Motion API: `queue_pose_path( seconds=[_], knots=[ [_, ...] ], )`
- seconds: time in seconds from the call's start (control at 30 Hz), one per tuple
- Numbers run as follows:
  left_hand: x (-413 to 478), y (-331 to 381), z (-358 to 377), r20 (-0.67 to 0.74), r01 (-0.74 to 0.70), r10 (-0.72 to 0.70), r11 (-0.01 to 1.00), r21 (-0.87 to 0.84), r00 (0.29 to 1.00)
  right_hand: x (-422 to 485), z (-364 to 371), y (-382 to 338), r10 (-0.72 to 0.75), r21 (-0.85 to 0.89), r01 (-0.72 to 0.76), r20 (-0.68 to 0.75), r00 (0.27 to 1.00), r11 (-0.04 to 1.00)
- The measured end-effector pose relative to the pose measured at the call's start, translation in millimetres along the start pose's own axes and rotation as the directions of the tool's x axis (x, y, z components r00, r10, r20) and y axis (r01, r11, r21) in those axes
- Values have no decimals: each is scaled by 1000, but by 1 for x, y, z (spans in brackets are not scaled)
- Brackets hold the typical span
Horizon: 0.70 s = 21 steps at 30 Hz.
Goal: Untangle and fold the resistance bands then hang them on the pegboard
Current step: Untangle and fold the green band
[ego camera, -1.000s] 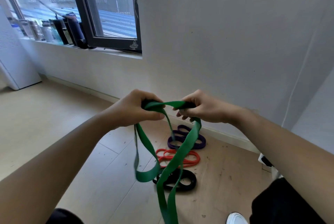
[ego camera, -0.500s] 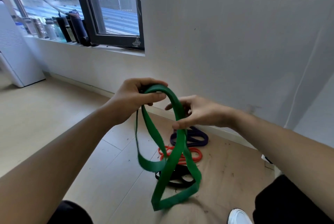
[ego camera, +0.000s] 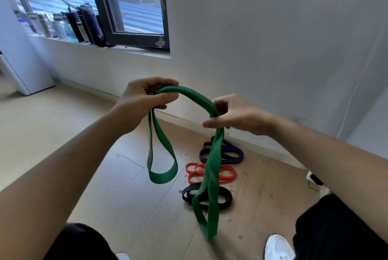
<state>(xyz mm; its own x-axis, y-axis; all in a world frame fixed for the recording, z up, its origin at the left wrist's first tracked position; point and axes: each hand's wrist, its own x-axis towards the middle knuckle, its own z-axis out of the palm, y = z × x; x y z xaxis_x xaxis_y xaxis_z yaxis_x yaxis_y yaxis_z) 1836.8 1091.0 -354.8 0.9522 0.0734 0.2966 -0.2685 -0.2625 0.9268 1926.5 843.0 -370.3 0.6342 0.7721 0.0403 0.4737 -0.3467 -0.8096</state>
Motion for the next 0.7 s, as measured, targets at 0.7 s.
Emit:
queue_pose_path(
  seconds=[0.7],
  knots=[
    [-4, 20, 53, 252, -48, 27, 996, 77, 967, -13, 10, -15, -136, 31, 138, -68, 988, 990]
  ],
)
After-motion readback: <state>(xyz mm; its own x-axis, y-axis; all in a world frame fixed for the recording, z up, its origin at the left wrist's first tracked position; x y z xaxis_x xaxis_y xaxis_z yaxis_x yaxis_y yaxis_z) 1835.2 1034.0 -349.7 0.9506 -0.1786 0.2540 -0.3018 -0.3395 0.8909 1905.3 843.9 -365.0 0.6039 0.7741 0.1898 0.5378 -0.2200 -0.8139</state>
